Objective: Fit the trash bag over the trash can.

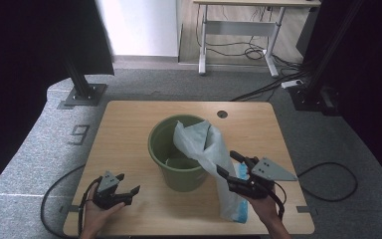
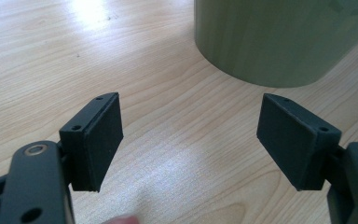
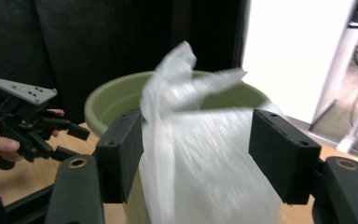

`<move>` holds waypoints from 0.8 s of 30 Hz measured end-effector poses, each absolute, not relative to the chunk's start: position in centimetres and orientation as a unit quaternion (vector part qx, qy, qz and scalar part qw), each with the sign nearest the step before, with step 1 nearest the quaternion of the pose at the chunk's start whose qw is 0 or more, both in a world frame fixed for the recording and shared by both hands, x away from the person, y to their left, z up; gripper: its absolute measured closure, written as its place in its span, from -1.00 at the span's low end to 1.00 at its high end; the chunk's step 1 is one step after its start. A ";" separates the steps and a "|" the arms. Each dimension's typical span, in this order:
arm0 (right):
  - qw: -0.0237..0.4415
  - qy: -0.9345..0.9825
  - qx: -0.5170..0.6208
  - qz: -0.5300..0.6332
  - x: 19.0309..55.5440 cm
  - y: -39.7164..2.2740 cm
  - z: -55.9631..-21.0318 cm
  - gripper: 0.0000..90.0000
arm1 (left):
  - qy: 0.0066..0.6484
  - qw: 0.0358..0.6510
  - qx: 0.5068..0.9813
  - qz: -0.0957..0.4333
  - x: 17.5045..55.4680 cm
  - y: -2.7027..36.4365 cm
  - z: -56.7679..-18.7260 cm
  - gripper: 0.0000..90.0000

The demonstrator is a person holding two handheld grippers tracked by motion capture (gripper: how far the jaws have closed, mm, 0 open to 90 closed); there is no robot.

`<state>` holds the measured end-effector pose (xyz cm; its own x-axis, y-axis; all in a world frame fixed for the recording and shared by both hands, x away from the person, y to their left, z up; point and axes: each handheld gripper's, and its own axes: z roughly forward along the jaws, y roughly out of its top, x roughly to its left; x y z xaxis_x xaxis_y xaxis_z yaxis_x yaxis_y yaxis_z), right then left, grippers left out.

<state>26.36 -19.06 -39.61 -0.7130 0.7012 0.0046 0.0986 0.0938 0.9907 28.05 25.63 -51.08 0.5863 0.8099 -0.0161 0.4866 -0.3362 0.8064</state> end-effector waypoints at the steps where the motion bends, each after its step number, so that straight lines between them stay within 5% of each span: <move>1: 0.246 0.696 0.293 0.608 26.1 -19.5 -39.9 -0.25 | 0.409 0.406 0.793 0.198 28.1 25.6 -51.1 -0.51; 18: 0.206 0.721 0.362 0.554 23.9 -21.6 -47.2 -0.24 | 0.406 0.423 0.784 0.206 27.7 25.0 -50.0 -0.52; 20: 0.202 0.721 0.363 0.554 23.8 -21.7 -47.5 -0.10 | 0.403 0.423 0.784 0.208 27.6 24.9 -49.8 -0.52; 21: 0.203 0.724 0.358 0.553 23.7 -21.7 -47.8 0.16 | 0.403 0.423 0.784 0.209 27.6 24.8 -49.7 -0.52; 22: 0.203 0.724 0.358 0.553 23.7 -21.7 -47.8 0.16 | 0.403 0.424 0.784 0.208 27.6 24.8 -49.6 -0.52; 24: 0.202 0.725 0.366 0.547 24.2 -22.0 -48.4 0.55 | 0.403 0.428 0.781 0.211 27.4 24.5 -49.2 -0.52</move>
<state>24.23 -22.04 -48.37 -0.6504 0.7521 0.1067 0.3096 0.1342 0.9413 27.44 24.49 -49.21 0.5868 0.8096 -0.0149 0.4482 -0.3094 0.8386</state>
